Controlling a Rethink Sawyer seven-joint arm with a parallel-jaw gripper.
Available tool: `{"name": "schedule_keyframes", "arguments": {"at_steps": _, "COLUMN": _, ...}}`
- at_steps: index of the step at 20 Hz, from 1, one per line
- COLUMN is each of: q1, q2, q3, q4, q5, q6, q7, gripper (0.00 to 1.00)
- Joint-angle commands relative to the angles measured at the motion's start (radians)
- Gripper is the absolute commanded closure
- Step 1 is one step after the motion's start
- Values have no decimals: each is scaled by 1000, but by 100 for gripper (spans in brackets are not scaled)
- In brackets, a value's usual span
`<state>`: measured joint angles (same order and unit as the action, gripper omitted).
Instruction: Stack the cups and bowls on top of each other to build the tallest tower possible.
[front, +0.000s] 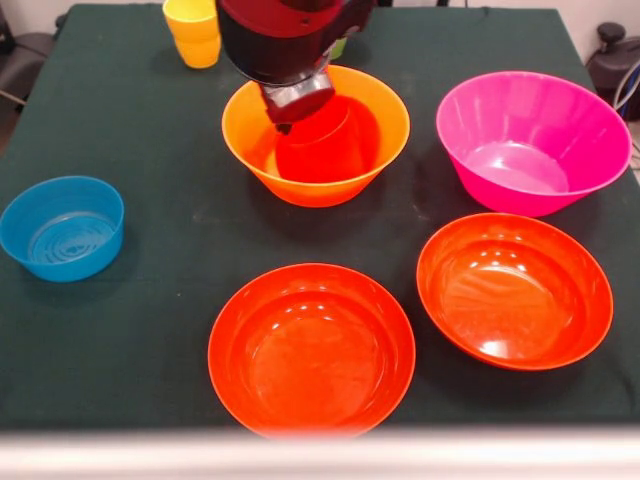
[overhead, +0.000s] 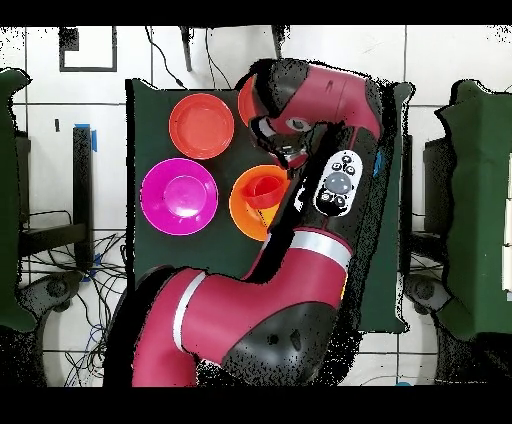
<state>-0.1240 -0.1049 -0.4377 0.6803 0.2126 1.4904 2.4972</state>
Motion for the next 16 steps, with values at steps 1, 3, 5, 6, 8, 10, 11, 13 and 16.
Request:
{"name": "schedule_keyframes", "arguments": {"at_steps": 1, "q1": 24, "q2": 54, "q3": 105, "q4": -37, "q5": 23, "q6": 66, "q7": 101, "gripper": 0}}
{"name": "schedule_keyframes", "arguments": {"at_steps": 3, "q1": 26, "q2": 64, "q3": 106, "q4": -41, "q5": 28, "q6": 55, "q7": 101, "gripper": 0}}
{"name": "schedule_keyframes", "arguments": {"at_steps": 5, "q1": 23, "q2": 73, "q3": 107, "q4": -24, "q5": 35, "q6": 41, "q7": 101, "gripper": 0}}
{"name": "schedule_keyframes", "arguments": {"at_steps": 6, "q1": 17, "q2": 75, "q3": 119, "q4": 13, "q5": 44, "q6": 22, "q7": 90, "gripper": 0}}
{"name": "schedule_keyframes", "arguments": {"at_steps": 8, "q1": 10, "q2": 88, "q3": 119, "q4": 34, "q5": 47, "q6": 26, "q7": 81, "gripper": 0}}
{"name": "schedule_keyframes", "arguments": {"at_steps": 10, "q1": 10, "q2": 90, "q3": 106, "q4": 45, "q5": 32, "q6": 27, "q7": 60, "gripper": 0}}
{"name": "schedule_keyframes", "arguments": {"at_steps": 11, "q1": 10, "q2": 87, "q3": 104, "q4": 54, "q5": 31, "q6": 28, "q7": 58, "gripper": 0}}
{"name": "schedule_keyframes", "arguments": {"at_steps": 13, "q1": 10, "q2": 85, "q3": 103, "q4": 69, "q5": 27, "q6": 17, "q7": 50, "gripper": 0}}
{"name": "schedule_keyframes", "arguments": {"at_steps": 16, "q1": 8, "q2": 84, "q3": 102, "q4": 79, "q5": 25, "q6": 12, "q7": 44, "gripper": 0}}
